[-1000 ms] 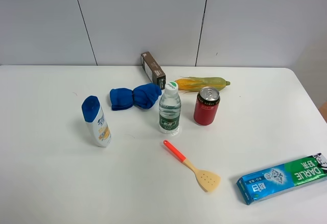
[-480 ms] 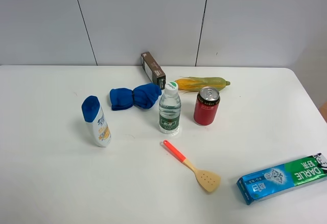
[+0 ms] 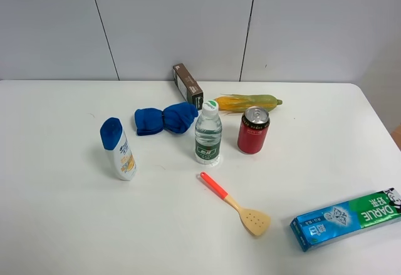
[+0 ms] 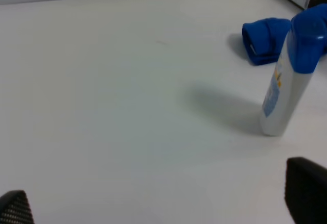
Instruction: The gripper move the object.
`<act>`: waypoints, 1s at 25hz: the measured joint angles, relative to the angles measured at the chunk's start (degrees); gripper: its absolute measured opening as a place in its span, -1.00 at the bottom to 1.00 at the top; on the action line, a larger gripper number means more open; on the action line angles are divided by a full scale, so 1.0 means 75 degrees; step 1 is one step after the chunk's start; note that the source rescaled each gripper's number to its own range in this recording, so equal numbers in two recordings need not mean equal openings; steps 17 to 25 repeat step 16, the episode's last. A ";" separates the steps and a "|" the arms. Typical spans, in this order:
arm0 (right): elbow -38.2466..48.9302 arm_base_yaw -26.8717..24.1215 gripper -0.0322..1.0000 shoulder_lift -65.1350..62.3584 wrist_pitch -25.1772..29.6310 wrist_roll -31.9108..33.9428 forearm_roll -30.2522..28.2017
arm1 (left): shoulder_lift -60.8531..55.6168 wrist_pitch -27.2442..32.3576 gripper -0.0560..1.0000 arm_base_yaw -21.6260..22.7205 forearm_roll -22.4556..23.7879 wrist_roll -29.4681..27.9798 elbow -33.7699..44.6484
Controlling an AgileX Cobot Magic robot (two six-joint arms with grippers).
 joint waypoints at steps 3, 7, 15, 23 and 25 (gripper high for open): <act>0.0003 0.0113 1.00 -0.0365 -0.0054 0.0000 0.0000 | 0.0000 0.0000 1.00 0.0000 0.0000 0.0000 0.0000; 0.0003 -0.0062 1.00 -0.0467 -0.0054 0.0000 0.0000 | 0.0000 0.0000 1.00 0.0000 0.0000 0.0000 0.0000; 0.0003 -0.0089 1.00 -0.0467 -0.0060 0.0000 0.0000 | 0.0000 0.0000 1.00 0.0000 0.0000 0.0000 0.0000; 0.0003 -0.0089 1.00 -0.0467 -0.0060 0.0000 0.0000 | 0.0000 0.0000 1.00 0.0000 0.0000 0.0000 0.0000; 0.0003 -0.0089 1.00 -0.0467 -0.0060 0.0000 0.0000 | 0.0000 0.0000 1.00 0.0000 0.0000 0.0000 0.0000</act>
